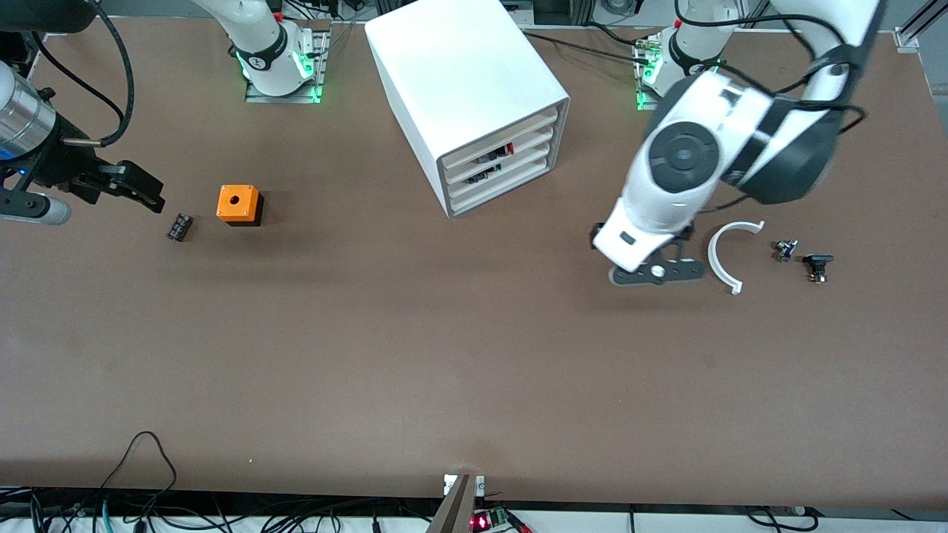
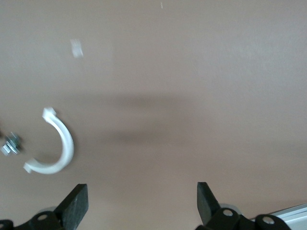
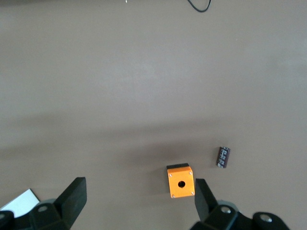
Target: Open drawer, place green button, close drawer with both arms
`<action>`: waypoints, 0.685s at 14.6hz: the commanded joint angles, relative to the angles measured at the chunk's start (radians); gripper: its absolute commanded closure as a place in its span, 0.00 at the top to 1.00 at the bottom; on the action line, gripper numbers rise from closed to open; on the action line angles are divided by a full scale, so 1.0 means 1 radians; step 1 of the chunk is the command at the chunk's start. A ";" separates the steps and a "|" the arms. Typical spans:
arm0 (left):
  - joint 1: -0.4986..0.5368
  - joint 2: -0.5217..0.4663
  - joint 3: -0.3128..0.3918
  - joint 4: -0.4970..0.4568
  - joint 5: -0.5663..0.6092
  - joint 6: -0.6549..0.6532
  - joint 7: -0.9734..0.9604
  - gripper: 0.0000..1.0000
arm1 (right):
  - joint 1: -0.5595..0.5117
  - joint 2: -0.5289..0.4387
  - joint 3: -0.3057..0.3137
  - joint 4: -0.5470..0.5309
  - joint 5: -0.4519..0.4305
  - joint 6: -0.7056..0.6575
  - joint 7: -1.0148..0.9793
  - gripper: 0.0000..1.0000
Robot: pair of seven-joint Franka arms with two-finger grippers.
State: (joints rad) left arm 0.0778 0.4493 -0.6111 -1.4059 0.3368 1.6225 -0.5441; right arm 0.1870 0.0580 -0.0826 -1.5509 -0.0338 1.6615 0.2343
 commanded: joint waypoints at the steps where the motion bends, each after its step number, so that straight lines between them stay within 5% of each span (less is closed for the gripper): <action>1: 0.059 -0.047 -0.010 0.025 0.021 -0.027 0.182 1.00 | 0.003 -0.110 -0.005 -0.147 0.011 0.084 -0.007 1.00; 4: 0.082 -0.148 0.068 -0.005 -0.074 -0.006 0.303 1.00 | 0.003 -0.104 -0.005 -0.132 0.006 0.083 -0.012 1.00; 7: -0.019 -0.317 0.343 -0.183 -0.260 0.117 0.493 1.00 | 0.003 -0.099 -0.005 -0.118 0.005 0.081 -0.013 1.00; 10: -0.085 -0.455 0.506 -0.341 -0.328 0.191 0.575 1.00 | 0.003 -0.101 -0.002 -0.118 0.005 0.072 -0.006 1.00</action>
State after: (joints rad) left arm 0.0509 0.1404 -0.2145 -1.5665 0.0575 1.7449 -0.0192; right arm 0.1871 -0.0253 -0.0829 -1.6565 -0.0339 1.7313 0.2342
